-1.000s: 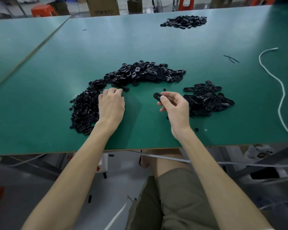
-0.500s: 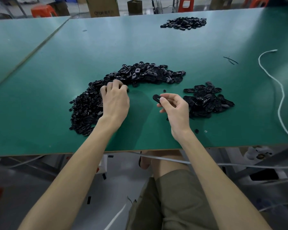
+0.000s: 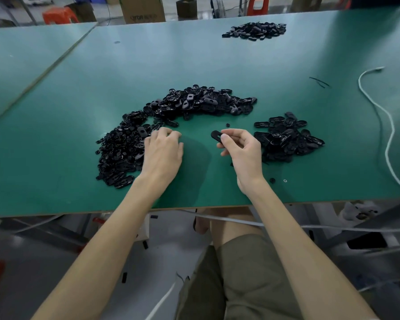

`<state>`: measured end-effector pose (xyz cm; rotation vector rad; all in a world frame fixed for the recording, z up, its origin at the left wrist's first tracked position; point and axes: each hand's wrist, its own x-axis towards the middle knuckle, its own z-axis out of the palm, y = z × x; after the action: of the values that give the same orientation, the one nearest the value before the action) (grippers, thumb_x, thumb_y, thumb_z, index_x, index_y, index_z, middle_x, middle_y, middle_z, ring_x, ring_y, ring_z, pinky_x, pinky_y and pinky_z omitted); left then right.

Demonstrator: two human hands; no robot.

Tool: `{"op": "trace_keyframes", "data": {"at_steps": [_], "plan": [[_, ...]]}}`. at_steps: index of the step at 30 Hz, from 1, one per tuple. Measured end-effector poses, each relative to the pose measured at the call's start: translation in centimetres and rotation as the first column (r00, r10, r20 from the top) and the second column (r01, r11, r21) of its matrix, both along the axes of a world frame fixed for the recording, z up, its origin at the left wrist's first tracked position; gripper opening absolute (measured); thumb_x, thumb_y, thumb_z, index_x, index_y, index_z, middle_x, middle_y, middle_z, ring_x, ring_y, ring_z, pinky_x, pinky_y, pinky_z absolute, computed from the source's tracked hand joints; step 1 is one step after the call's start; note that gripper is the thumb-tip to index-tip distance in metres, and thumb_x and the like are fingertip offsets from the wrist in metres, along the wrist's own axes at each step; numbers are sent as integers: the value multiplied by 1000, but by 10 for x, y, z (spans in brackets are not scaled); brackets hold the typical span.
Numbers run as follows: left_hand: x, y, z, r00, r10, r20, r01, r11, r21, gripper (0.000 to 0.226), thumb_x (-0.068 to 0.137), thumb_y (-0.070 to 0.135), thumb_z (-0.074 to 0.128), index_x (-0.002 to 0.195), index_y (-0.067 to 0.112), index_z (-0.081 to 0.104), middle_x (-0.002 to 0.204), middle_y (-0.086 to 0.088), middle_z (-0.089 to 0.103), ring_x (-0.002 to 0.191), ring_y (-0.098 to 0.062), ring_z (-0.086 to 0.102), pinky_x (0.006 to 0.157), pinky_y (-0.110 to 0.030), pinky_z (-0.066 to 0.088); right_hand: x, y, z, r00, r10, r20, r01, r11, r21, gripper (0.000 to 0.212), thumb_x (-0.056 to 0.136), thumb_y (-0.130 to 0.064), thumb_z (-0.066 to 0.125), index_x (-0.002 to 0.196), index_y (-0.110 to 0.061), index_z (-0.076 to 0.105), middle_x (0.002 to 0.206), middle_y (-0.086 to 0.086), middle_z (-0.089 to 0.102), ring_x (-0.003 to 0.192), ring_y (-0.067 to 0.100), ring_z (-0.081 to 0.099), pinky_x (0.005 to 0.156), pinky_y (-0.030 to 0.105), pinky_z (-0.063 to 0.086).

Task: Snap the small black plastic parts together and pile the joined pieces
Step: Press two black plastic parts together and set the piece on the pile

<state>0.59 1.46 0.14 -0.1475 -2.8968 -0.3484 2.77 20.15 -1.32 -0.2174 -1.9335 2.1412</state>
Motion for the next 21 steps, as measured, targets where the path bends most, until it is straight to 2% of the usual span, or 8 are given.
{"op": "trace_keyframes", "data": {"at_steps": [2, 5, 9, 13, 17, 19, 21], "plan": [[2, -9, 3, 998, 60, 36, -56, 993, -106, 26, 106, 17, 51, 126, 5, 62, 132, -16, 56, 122, -36, 47, 104, -46, 36, -1, 0, 0, 1000, 2, 3, -2, 1000, 0, 8, 98, -5, 65, 102, -10, 71, 94, 6, 75, 77, 11, 71, 65, 21, 54], [7, -13, 2, 999, 47, 19, -43, 980, -193, 23, 102, 4, 54, 124, 6, 61, 129, -14, 53, 119, -34, 47, 101, -43, 37, -1, 0, 0, 1000, 2, 4, -2, 1000, -3, 8, 98, -5, 66, 103, -10, 71, 94, 6, 75, 77, 10, 72, 65, 21, 54], [5, -13, -2, 998, 37, -59, -49, 977, -206, 22, 96, -4, 61, 115, 8, 65, 118, -12, 58, 112, -32, 50, 98, -40, 36, -1, -1, 0, 1000, 5, 3, -5, 1000, 3, 9, 98, -4, 66, 102, -10, 71, 95, 6, 75, 77, 10, 72, 64, 21, 54], [-1, -15, -1, 993, 48, -110, -68, 980, -186, 24, 95, -2, 61, 108, 16, 71, 109, -8, 62, 108, -30, 49, 97, -41, 25, -2, -1, -1, 1000, 3, 6, -3, 1000, -1, 9, 98, -5, 66, 102, -11, 71, 95, 5, 76, 79, 12, 73, 65, 21, 55], [-4, -12, 5, 991, 27, -133, -30, 999, -20, 19, 101, 10, 61, 111, 18, 74, 109, -8, 65, 109, -29, 52, 95, -38, 21, -2, -1, -1, 1000, 1, 5, -1, 1000, -2, 9, 98, -5, 66, 102, -11, 71, 96, 5, 76, 79, 12, 73, 66, 21, 55], [-5, -4, 10, 989, 23, -148, -2, 990, 140, 19, 103, 14, 60, 116, 16, 73, 109, -7, 65, 107, -27, 55, 94, -33, 23, -2, -1, -2, 1000, -5, -2, 5, 1000, -7, 10, 99, -6, 66, 103, -12, 71, 97, 5, 76, 79, 11, 73, 65, 20, 54], [-8, 9, 15, 994, -2, -114, 45, 925, 377, 17, 102, 12, 61, 113, 13, 75, 104, -6, 64, 97, -21, 58, 95, -29, 37, -2, 0, -2, 1000, -14, -8, 14, 1000, -8, 13, 99, -6, 64, 107, -12, 72, 99, 4, 76, 80, 11, 72, 66, 20, 54]]}}
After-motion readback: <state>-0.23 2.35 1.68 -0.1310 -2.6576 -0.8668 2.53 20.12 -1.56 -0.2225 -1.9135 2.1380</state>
